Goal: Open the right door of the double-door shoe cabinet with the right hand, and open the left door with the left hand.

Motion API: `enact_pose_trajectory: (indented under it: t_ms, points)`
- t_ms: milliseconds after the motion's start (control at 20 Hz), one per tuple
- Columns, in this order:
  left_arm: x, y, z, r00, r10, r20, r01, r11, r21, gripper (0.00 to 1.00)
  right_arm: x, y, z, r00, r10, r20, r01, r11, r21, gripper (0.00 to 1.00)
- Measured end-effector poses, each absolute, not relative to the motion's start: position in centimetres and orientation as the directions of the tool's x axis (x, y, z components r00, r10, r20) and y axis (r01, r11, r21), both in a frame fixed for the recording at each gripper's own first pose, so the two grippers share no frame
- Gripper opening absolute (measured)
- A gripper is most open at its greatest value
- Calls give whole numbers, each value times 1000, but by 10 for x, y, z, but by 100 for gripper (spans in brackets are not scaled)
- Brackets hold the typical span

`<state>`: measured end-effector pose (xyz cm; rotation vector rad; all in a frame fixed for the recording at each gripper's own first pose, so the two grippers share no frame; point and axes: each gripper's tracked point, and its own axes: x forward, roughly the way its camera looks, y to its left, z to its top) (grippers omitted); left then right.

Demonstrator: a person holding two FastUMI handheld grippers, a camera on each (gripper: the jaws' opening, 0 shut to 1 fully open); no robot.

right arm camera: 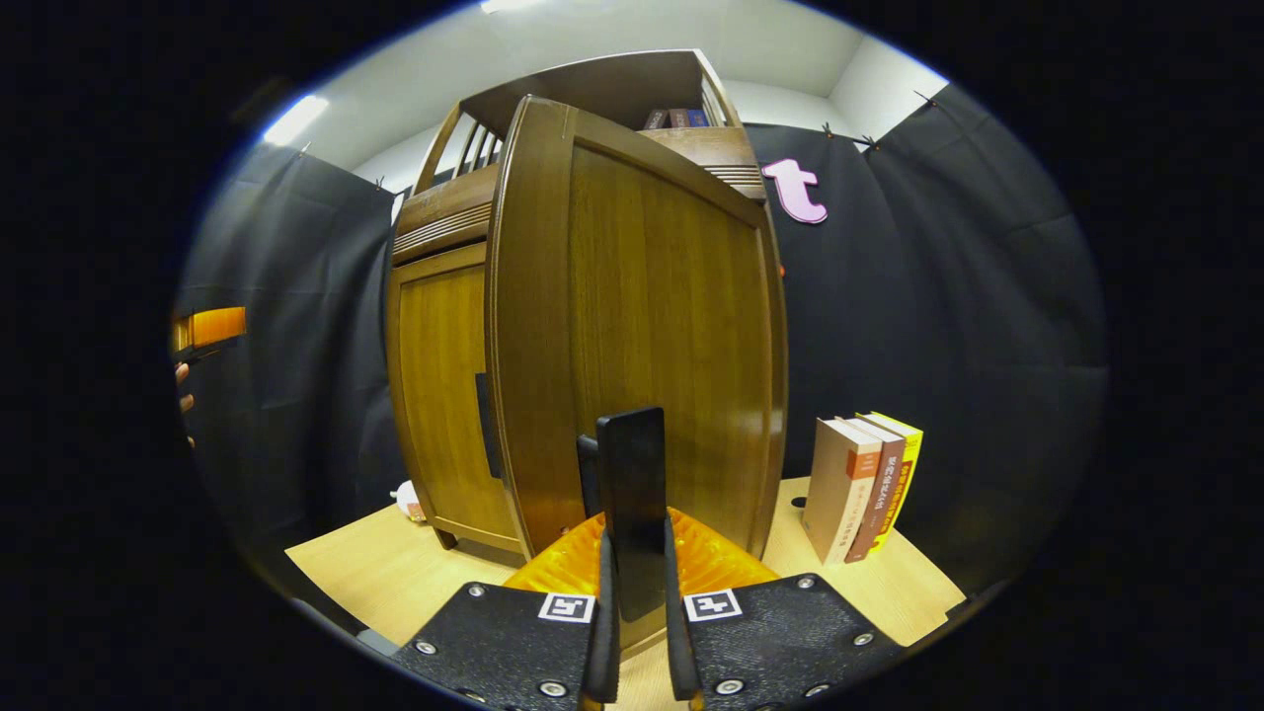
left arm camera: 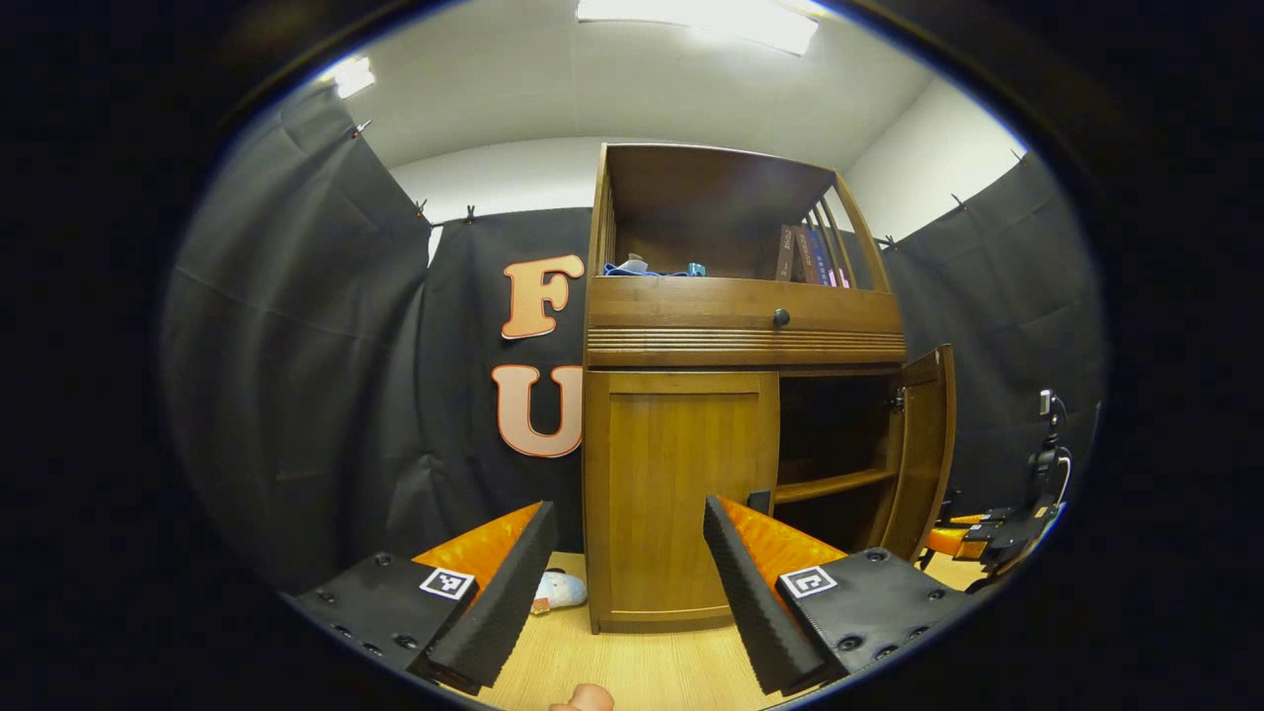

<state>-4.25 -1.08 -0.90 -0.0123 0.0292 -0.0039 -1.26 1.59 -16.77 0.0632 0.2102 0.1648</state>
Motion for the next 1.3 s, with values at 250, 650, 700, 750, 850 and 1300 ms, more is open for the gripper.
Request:
enact_pose_trajectory:
  t_ms: [250,650,700,750,850,1300]
  points:
    - [-40,-30,-8,999,-33,-25,33,999,-11,96,-25,-21,-169,976,98,-195,-92,995,40,14]
    - [-35,-49,-19,998,-39,-42,39,999,-8,96,-33,-78,-168,981,-7,-195,8,1000,2,12]
    - [-34,-51,-19,998,-37,-41,37,999,-2,96,-33,-88,-169,980,-25,-196,25,1000,-3,4]
    - [-33,-54,-21,998,-36,-43,36,999,4,96,-33,-101,-167,981,-46,-191,46,999,-2,7]
    - [-31,-61,-23,998,-41,-48,41,999,6,93,-36,-111,-168,981,-27,-194,37,998,47,0]
    - [-24,-90,-20,998,-54,-45,54,999,5,96,-32,-134,-169,979,63,-192,-50,996,70,0]
